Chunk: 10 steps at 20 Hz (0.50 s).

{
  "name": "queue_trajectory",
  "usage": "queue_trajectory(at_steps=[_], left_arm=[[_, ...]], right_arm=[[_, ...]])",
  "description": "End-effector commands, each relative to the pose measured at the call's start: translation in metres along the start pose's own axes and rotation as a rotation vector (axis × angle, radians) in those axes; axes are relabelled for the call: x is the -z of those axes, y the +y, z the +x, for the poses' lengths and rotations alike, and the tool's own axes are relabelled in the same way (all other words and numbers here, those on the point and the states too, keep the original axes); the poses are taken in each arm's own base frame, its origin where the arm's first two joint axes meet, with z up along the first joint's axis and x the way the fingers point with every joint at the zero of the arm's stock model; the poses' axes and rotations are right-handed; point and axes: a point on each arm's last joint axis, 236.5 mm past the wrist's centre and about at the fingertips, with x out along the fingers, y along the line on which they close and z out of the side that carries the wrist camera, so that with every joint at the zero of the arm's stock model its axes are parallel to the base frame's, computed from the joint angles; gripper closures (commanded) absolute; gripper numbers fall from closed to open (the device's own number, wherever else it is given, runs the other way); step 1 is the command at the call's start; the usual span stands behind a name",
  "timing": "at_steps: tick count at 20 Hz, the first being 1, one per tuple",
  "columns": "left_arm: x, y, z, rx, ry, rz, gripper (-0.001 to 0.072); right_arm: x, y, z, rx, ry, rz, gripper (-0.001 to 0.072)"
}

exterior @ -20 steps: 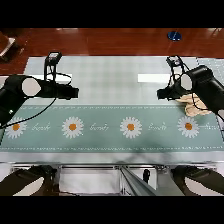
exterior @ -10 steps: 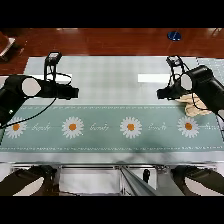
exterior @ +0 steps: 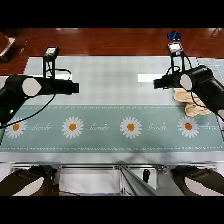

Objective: Fold the shirts.

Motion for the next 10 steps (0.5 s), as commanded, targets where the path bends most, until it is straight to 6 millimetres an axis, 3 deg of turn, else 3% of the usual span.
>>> queue_trajectory(at_steps=[1,3,6,8,10], left_arm=[[-0.031,0.001,0.006,0.0,-0.13,-0.005,0.0212],[-0.032,0.002,0.013,-0.003,-0.135,-0.004,0.0201],[-0.025,0.005,0.024,-0.007,-0.105,-0.008,0.0201],[-0.019,0.006,0.03,-0.01,-0.084,-0.011,0.0201],[-0.016,0.007,0.035,-0.012,-0.069,-0.011,0.0202]], right_arm=[[-0.047,-0.037,-0.004,0.106,-0.195,0.029,0.0359],[-0.033,-0.104,-0.004,0.231,-0.155,0.169,0.0359],[0.017,-0.21,-0.006,0.398,-0.042,0.366,0.0334],[0.053,-0.248,0.0,0.415,0.029,0.52,0.0297],[0.085,-0.253,0.022,0.332,0.111,0.637,0.0297]])
